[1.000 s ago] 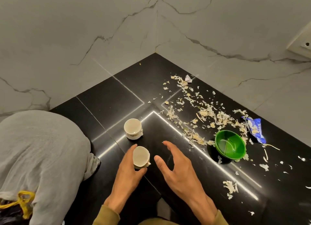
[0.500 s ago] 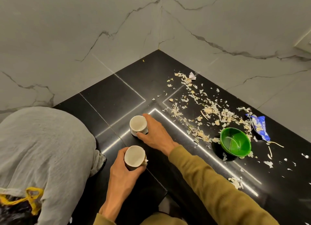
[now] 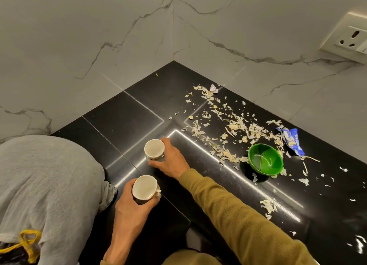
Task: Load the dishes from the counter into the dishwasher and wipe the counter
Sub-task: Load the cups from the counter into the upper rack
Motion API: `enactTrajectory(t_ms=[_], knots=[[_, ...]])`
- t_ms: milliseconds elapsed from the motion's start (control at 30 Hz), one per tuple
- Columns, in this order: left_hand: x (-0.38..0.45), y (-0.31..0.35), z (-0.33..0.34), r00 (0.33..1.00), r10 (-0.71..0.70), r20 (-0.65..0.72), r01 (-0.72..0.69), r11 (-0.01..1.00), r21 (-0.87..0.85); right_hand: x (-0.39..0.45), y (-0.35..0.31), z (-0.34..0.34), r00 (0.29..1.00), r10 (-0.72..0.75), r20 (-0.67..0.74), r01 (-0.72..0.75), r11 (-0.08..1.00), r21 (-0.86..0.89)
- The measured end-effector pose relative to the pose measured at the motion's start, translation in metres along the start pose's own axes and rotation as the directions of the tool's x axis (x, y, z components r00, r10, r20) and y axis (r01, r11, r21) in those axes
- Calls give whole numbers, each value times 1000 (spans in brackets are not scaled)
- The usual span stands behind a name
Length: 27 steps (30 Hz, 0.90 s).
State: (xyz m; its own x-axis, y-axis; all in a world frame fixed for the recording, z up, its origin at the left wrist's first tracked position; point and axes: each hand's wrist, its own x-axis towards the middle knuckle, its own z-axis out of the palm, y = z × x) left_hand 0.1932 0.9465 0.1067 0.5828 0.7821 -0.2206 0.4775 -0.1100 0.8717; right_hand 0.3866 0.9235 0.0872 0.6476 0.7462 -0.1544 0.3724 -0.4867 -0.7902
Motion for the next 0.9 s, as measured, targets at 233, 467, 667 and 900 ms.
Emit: enactTrajectory(t_ms=[233,467,667,900], knots=[[-4,5,1,1000,20,11,-20,1000,-4,-16,8,-1,999,13,30,-17,992,123],[-7,17,7,996,36,78,-33,999,-35,-91,45,-42,973,227,-33,-199,908,369],[-11,33,28,973,6,231,32,987,-161,-172,64,-83,887,462,-13,-321,635,703],[-31,66,64,889,37,457,101,956,-275,-263,47,-114,850,525,41,-174,207,963]])
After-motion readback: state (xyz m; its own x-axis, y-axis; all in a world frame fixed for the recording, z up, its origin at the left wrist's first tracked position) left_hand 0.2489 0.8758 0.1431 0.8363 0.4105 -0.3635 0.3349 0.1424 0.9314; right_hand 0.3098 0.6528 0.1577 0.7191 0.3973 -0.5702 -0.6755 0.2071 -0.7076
